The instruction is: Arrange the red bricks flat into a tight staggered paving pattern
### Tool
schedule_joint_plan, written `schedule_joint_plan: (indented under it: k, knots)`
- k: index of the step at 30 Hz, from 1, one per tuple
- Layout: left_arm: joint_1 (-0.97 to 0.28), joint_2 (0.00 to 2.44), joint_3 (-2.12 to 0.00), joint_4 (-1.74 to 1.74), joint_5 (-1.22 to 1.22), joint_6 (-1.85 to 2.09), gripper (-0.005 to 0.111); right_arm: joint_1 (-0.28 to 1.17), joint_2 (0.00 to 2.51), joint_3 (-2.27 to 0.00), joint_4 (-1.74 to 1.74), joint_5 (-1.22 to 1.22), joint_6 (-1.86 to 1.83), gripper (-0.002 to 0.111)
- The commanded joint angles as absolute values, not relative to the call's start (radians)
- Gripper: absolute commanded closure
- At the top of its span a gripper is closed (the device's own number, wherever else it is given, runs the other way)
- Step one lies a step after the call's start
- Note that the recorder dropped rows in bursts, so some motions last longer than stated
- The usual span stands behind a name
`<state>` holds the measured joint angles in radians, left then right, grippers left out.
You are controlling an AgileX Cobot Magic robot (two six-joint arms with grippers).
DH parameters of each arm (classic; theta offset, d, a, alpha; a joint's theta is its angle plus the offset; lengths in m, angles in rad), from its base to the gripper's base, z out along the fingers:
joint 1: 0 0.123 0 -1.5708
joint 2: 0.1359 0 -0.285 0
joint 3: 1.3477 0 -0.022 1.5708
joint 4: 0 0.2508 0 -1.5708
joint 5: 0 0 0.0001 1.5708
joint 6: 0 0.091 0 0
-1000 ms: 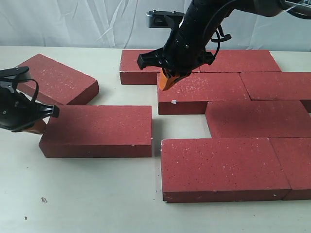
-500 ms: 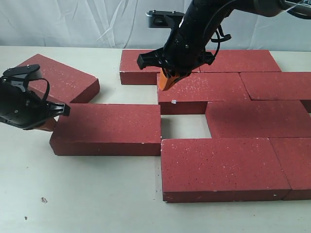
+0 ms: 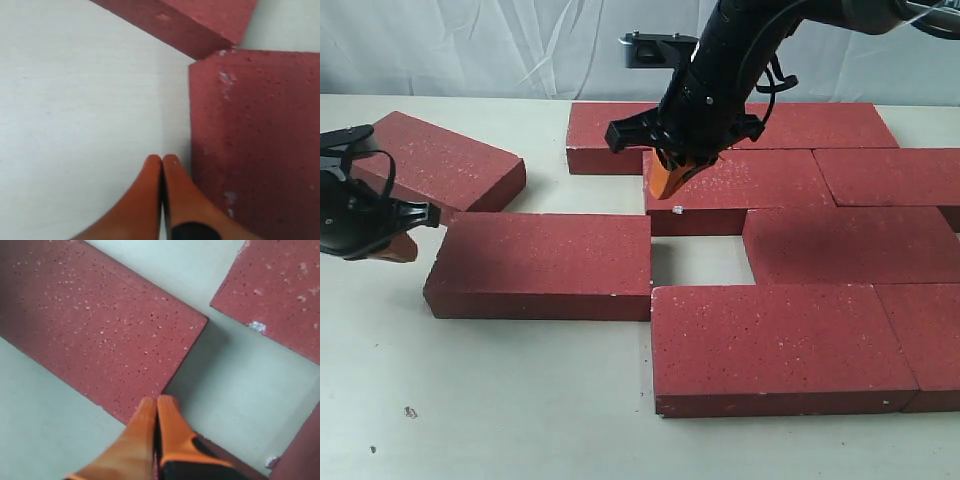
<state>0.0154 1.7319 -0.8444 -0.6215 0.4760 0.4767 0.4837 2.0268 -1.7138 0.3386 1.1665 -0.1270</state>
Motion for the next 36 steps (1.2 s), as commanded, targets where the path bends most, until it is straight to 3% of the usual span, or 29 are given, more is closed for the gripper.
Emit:
schedule_joint_plan:
  k: [1, 10, 14, 21, 36]
  knots:
    - [0.094, 1.718, -0.851, -0.616, 0.490, 0.472, 0.107, 0.496, 2.018, -1.710, 0.392, 1.203, -0.185, 0.109]
    - [0.095, 1.721, -0.851, -0.665, 0.522, 0.500, 0.107, 0.665, 2.018, -1.699, 0.342, 1.221, -0.210, 0.109]
    - [0.095, 1.721, -0.851, -0.686, 0.538, 0.502, 0.107, 0.737, 2.018, -1.572, 0.342, 1.192, -0.228, 0.109]
    - [0.095, 1.723, -0.851, -0.750, 0.557, 0.565, 0.107, 0.746, 2.018, -1.436, 0.349, 1.048, -0.220, 0.109]
    - [0.055, 1.842, -0.851, -0.972, 0.545, 0.749, 0.107, 0.746, 2.018, -1.407, 0.314, 0.865, -0.102, 0.109]
